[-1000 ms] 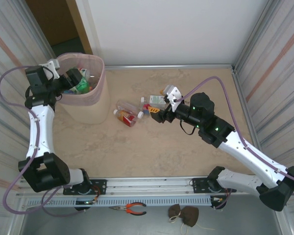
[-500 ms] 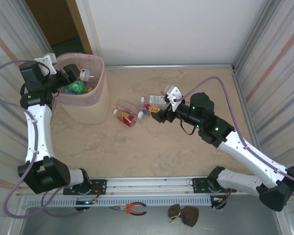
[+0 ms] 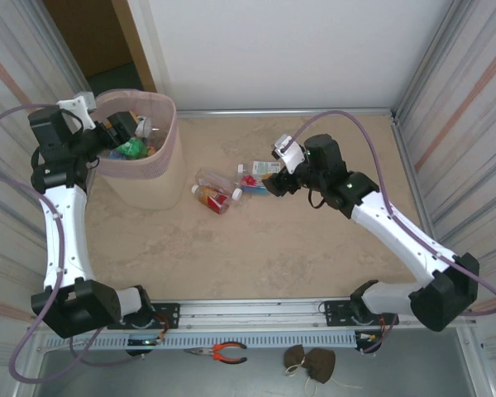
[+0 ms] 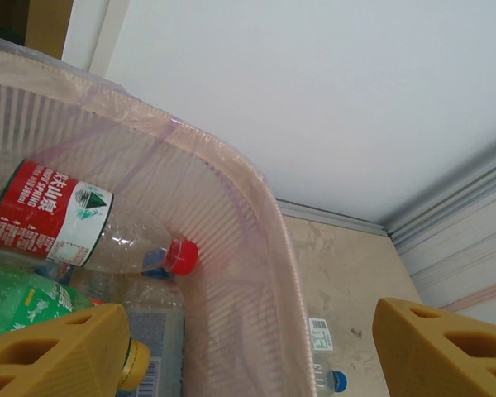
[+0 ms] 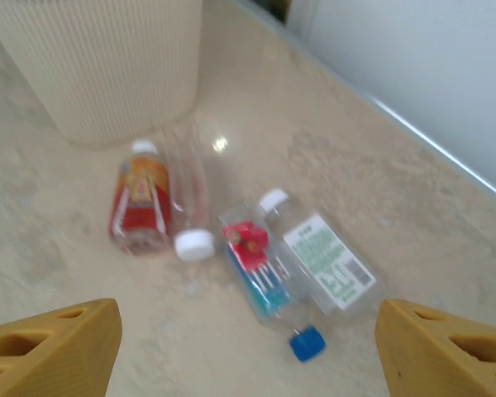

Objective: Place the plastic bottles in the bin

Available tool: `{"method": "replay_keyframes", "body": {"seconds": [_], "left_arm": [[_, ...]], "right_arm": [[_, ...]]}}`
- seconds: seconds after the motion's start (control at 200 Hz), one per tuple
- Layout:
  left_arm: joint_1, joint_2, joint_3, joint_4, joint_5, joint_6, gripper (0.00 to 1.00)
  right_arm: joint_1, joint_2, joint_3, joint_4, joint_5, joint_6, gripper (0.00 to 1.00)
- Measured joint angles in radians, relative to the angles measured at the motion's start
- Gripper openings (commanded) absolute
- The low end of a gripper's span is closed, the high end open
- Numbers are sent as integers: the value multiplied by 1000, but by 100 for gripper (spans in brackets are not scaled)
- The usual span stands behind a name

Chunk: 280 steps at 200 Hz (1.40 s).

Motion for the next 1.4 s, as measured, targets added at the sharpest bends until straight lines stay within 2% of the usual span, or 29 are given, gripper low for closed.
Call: {"method": "replay_keyframes", "body": {"seconds": [0.215, 0.421, 0.616, 0.787, 1.167, 1.403], "left_arm": [[0, -29, -42, -4, 15, -3, 78], [0, -54, -60, -11, 17, -3, 78], [0, -79, -80, -11, 29, -4, 78], [0, -94, -90, -31, 34, -3, 78], [0, -115, -122, -31, 42, -8, 78], [0, -121, -142, -29, 46, -25, 78]], "right_arm": [[-75, 168, 19, -85, -46, -217, 69], [-150, 328, 44, -128, -93, -359, 62], [-163, 470, 91, -138, -91, -475, 57], [-163, 576, 155, -140, -92, -532, 56], [-160, 699, 234, -139, -106, -566, 52], [-151, 727, 233, -140, -114, -580, 43]]}}
